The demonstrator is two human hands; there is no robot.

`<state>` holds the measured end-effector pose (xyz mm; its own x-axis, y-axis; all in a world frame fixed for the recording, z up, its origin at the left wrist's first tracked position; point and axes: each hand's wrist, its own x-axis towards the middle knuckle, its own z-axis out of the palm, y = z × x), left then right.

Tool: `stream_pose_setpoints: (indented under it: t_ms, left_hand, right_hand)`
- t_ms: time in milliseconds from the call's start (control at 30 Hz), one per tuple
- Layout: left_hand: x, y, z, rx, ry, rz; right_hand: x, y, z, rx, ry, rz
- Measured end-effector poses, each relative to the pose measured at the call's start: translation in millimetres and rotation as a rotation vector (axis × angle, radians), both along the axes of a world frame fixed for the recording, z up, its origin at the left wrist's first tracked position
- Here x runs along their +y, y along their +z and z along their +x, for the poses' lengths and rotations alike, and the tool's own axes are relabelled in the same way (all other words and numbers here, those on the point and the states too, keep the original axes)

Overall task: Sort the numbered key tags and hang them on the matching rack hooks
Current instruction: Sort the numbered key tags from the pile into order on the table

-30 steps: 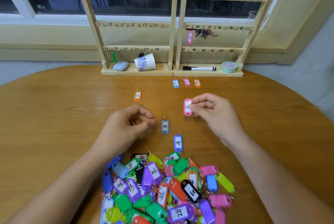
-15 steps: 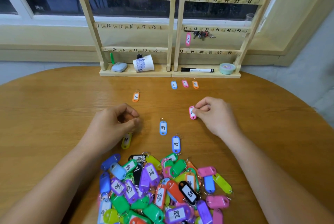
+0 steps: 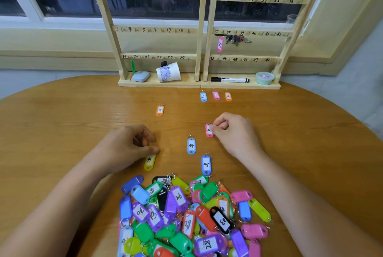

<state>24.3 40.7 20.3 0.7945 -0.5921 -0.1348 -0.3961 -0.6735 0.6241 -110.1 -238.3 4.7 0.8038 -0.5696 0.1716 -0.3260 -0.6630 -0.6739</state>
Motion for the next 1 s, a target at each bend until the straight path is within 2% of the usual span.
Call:
stream_pose_setpoints:
  t_ms: [167,333,533,733,867,1000]
  left_hand:
    - [2,5,-2,-0.011,-0.019,0.016]
    - [7,11,-1,0.076,-0.075,0.040]
    - [6,10,-2,0.007,-0.118,0.076]
    - [5,11,-7,-0.011,-0.116,0.011]
    - [2,15,-17,-0.101,-0.253,-0.100]
    - [-4,19,-30,-0.080,-0.393,-0.116]
  right_hand:
    - [0,9,-12,-0.030,0.028,-0.027]
    - [4,9,-30,-0.019,0.214,0.065]
    - [20,11,-34,-0.040,0.415,0.073]
    - [30,16,-43,0.086,0.613,0.086]
    - [40,22,-48,0.123,0.736,0.021]
    - [53,20,-49,0.147,0.770,-0.054]
